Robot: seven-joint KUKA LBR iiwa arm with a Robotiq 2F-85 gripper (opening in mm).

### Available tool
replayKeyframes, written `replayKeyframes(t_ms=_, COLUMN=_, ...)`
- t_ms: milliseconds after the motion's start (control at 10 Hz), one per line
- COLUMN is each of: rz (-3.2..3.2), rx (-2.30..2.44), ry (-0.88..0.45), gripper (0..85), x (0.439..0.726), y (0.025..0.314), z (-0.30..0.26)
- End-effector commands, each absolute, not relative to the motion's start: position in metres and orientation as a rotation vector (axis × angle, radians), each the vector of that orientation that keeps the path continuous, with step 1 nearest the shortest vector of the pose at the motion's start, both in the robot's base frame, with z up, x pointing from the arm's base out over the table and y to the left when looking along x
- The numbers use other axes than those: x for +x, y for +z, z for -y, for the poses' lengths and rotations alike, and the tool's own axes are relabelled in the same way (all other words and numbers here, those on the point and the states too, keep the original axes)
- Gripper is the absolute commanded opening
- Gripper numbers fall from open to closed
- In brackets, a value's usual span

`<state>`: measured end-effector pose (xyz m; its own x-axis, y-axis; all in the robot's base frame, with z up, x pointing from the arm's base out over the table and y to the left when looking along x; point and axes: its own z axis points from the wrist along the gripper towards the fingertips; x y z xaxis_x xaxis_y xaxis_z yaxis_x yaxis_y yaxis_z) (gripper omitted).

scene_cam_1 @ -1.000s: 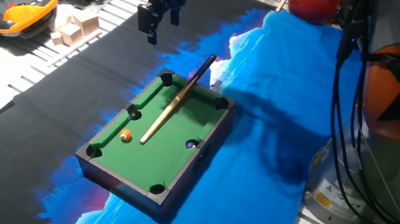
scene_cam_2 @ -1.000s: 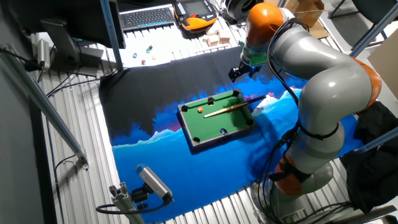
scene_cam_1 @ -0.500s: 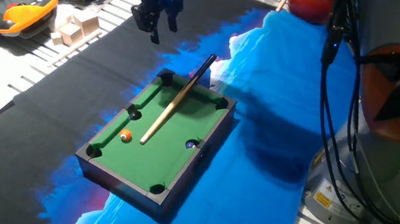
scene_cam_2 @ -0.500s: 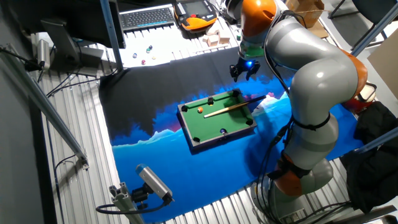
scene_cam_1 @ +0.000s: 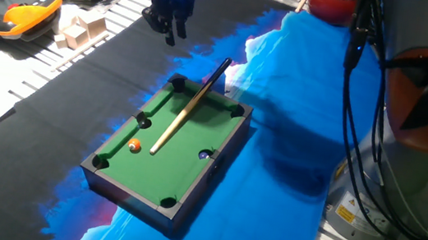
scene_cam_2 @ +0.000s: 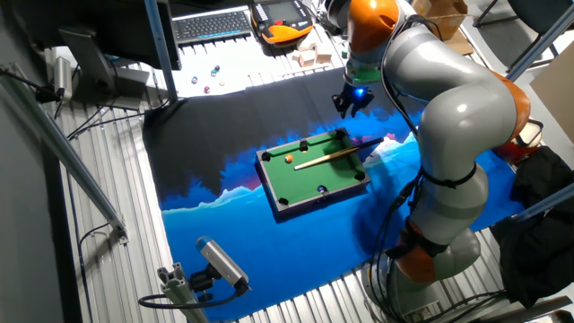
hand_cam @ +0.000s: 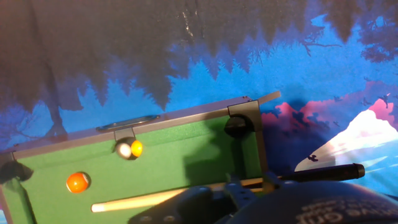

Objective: Hit the pool ball

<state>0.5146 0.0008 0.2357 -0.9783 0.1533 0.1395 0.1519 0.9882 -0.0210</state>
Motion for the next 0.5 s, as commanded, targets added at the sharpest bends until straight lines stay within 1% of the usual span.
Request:
replayKeyframes(t_ms=0, rz=2.993, rx=-0.236, ry=0.015, gripper=0.0, x=0.5145, y=0.2358, z=-0.0007)
replayKeyframes(t_ms=400, rz=2.998, rx=-0.269, ry=0.014, gripper=0.0, x=0.5142, y=0.2359, z=-0.0007)
